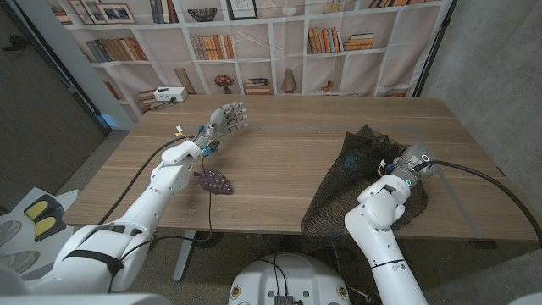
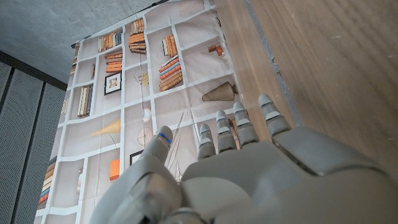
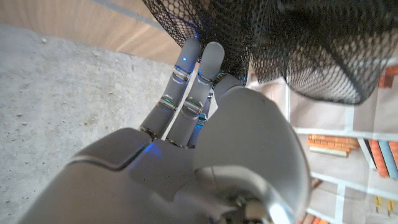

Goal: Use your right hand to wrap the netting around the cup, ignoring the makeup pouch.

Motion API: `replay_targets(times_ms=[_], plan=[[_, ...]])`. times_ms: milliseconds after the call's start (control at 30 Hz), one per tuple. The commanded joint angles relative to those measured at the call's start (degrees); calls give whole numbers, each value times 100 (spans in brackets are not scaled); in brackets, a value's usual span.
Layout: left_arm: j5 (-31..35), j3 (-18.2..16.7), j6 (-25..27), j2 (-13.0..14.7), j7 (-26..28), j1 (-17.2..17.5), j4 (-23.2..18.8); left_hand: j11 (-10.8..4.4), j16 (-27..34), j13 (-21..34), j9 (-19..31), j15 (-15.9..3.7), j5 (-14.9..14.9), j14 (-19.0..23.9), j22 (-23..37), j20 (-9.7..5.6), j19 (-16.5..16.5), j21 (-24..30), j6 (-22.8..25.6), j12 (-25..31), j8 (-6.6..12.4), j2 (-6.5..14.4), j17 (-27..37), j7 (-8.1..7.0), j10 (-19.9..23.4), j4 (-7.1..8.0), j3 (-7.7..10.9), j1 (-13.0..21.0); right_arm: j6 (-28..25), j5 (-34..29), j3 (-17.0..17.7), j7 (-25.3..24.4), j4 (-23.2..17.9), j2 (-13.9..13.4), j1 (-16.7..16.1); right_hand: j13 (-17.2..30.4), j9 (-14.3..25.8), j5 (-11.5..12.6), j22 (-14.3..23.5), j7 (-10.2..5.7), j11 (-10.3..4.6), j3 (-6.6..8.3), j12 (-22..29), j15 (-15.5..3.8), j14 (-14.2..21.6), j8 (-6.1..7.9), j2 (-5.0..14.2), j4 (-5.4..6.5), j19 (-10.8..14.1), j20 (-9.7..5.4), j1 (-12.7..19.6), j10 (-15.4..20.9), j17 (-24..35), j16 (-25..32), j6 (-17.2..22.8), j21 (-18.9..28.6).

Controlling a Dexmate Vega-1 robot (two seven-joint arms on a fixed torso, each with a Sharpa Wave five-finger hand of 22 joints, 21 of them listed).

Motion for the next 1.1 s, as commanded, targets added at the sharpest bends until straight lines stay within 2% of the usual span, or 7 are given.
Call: replay_targets(times_ms=[33, 200, 500, 900, 1067, 1100], plan=[[-27, -44, -33, 6, 6, 57, -23, 10, -7, 18, 19, 17, -28, 34, 31, 16, -14, -26, 62, -4, 15, 1, 25, -13, 32, 21, 6, -40, 405, 1630, -384, -1682, -297, -907, 38, 117, 7, 17, 8, 33, -428, 68, 57, -180, 139, -10, -25, 9, 31, -392, 9, 523, 35, -63, 46, 20], [-42, -65, -19, 22, 38, 125, -101, 5, -8, 18, 19, 21, -28, 32, 31, 16, -14, -26, 57, -5, 12, 2, 25, -8, 32, 20, 7, -41, 610, 2004, -586, -1879, -329, -1264, 152, 132, -1, 21, 0, 24, -445, 93, 42, -182, 144, -24, -31, 4, -25, -395, 3, 501, 51, -114, 52, 9], [-87, -113, -6, 54, 93, 249, -238, 18, -9, 18, 19, 22, -27, 32, 32, 16, -11, -26, 61, -4, 14, 7, 24, -3, 34, 18, 12, -40, 780, 2436, -1016, -1685, -363, -1961, 453, 141, -10, 20, 0, 18, -436, 135, 11, -185, 164, -51, -37, -4, -94, -377, -5, 483, 113, -184, 44, 16], [-126, -152, -1, 85, 151, 349, -344, 2, -8, 18, 19, 16, -27, 35, 32, 16, -6, -25, 65, -2, 14, 8, 23, -2, 42, 16, 16, -42, 1123, 2642, -1527, -1652, -299, -2448, 830, 106, -27, 3, 7, 18, -442, 181, -41, -186, 189, -80, -45, -20, -150, -365, -2, 502, 190, -268, 51, 53], [-137, -153, 6, 88, 155, 361, -349, -5, -8, 18, 19, 19, -27, 34, 32, 16, -5, -25, 67, -1, 15, 10, 22, -2, 43, 15, 18, -43, 1261, 2660, -1704, -1454, -360, -2669, 940, 77, -32, -12, 3, 29, -421, 211, -72, -187, 190, -86, -58, -39, -159, -353, 15, 519, 221, -316, 69, 71], [-145, -155, -3, 83, 143, 358, -337, -4, -8, 18, 19, 18, -27, 35, 32, 16, -4, -25, 67, -1, 15, 10, 22, -1, 43, 15, 18, -43, 1230, 2584, -1817, -1263, -385, -2801, 1021, 74, -33, -16, 3, 30, -408, 216, -73, -189, 194, -89, -59, -41, -158, -352, 16, 529, 222, -326, 67, 75]])
